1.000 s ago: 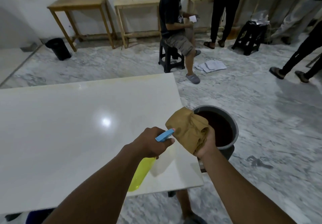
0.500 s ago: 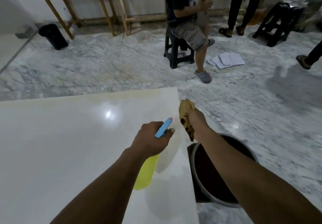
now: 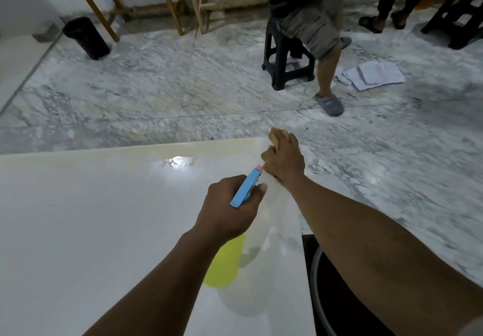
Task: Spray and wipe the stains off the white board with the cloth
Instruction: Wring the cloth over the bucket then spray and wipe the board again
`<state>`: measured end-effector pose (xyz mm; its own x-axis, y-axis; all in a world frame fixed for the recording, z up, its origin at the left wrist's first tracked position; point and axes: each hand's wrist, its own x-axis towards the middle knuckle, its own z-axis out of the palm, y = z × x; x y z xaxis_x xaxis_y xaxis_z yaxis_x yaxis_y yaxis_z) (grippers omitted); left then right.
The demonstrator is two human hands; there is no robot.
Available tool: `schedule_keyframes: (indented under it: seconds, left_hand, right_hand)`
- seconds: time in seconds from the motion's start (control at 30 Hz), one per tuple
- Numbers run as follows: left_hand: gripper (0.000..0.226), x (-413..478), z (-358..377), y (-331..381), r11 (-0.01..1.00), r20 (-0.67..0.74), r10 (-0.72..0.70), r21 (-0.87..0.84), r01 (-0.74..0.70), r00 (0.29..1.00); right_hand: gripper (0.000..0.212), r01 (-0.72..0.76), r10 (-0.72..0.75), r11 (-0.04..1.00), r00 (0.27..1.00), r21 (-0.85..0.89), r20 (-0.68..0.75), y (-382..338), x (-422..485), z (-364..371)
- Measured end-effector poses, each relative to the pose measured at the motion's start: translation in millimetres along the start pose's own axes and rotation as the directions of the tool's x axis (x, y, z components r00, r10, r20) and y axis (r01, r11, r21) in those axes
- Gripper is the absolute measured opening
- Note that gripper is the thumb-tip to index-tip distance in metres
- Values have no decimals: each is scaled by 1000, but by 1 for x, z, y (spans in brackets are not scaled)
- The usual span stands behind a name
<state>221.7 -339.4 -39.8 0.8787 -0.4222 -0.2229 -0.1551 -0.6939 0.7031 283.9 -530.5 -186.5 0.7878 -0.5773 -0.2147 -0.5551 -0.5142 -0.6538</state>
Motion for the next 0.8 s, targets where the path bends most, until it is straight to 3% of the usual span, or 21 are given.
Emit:
schedule_keyframes:
  seconds: [0.13, 0.3, 0.47, 0.8]
  left_hand:
    - [40, -2, 4, -3, 1000, 13, -14, -9, 14, 1000]
    - [38, -13, 3, -4, 999, 10, -19, -33, 19, 1000]
    - [40, -35, 0, -10, 1000, 18, -18, -10, 18, 1000]
    - [39, -131, -3, -31, 1000, 44, -8, -15, 9, 999]
  right_hand:
    - [53, 90, -91, 995, 995, -34, -38, 6, -5, 4]
    - [54, 2, 0, 999, 1000, 53, -24, 8, -29, 1]
    - [49, 22, -22, 999, 999, -27, -31, 23, -76, 1]
    - [53, 42, -43, 999, 999, -8, -31, 66, -215, 9]
